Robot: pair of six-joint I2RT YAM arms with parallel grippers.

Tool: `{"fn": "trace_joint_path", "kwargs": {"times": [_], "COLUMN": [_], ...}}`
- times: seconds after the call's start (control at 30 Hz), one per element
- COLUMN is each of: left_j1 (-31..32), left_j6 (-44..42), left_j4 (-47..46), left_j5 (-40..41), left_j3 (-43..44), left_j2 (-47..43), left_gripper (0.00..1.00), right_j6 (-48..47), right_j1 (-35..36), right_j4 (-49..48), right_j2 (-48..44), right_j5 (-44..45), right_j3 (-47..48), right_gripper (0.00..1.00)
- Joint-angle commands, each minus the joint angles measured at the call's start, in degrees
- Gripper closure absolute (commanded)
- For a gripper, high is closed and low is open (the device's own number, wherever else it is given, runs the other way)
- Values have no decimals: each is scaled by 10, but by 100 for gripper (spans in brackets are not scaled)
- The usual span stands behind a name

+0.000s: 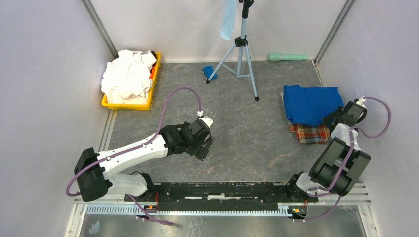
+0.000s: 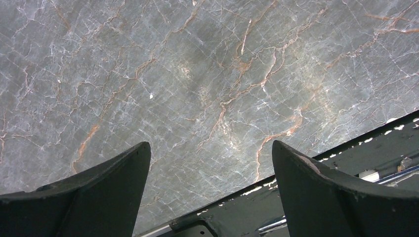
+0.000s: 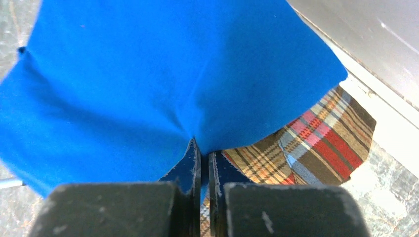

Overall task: Fold and stack the mixed laundry pile
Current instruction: Place the T-shirt at the corner of the board.

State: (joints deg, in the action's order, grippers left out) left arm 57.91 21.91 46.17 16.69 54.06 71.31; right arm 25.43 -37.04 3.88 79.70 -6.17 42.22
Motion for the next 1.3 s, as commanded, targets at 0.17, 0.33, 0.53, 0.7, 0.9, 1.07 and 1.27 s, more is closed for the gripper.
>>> {"fn": "trace_joint_path", "kwargs": {"times": [0.17, 0.33, 0.53, 0.7, 0.9, 1.07, 1.27], "left_j1": [-2, -2, -2, -2, -2, -2, -3], "left_j6": [-22, -23, -21, -22, -22, -23, -21], "left_j4": [-8, -8, -8, -7, -7, -8, -10], "left_j5": [18, 18, 14, 16, 17, 21, 41], "left_j3": [14, 14, 13, 14, 15, 16, 18], "left_j2": [-1, 2, 2, -1, -5, -12, -29], "left_gripper": [2, 2, 2, 2, 2, 2, 1], "right_j6": [-40, -35, -41, -42, -48, -69, -83], "right_j1": [-8, -8, -9, -9, -8, 4, 40], "right_j4": [2, -18, -16, 13, 69, 106, 88], "right_j2": [-46, -29, -16, -45, -127, -176, -179], "right_j5": [-8, -2, 26, 23, 14, -20, -24], "right_j3": [72, 17, -3, 25, 28, 34, 38], "right_gripper": [100, 100, 76, 37, 21, 19, 26]}}
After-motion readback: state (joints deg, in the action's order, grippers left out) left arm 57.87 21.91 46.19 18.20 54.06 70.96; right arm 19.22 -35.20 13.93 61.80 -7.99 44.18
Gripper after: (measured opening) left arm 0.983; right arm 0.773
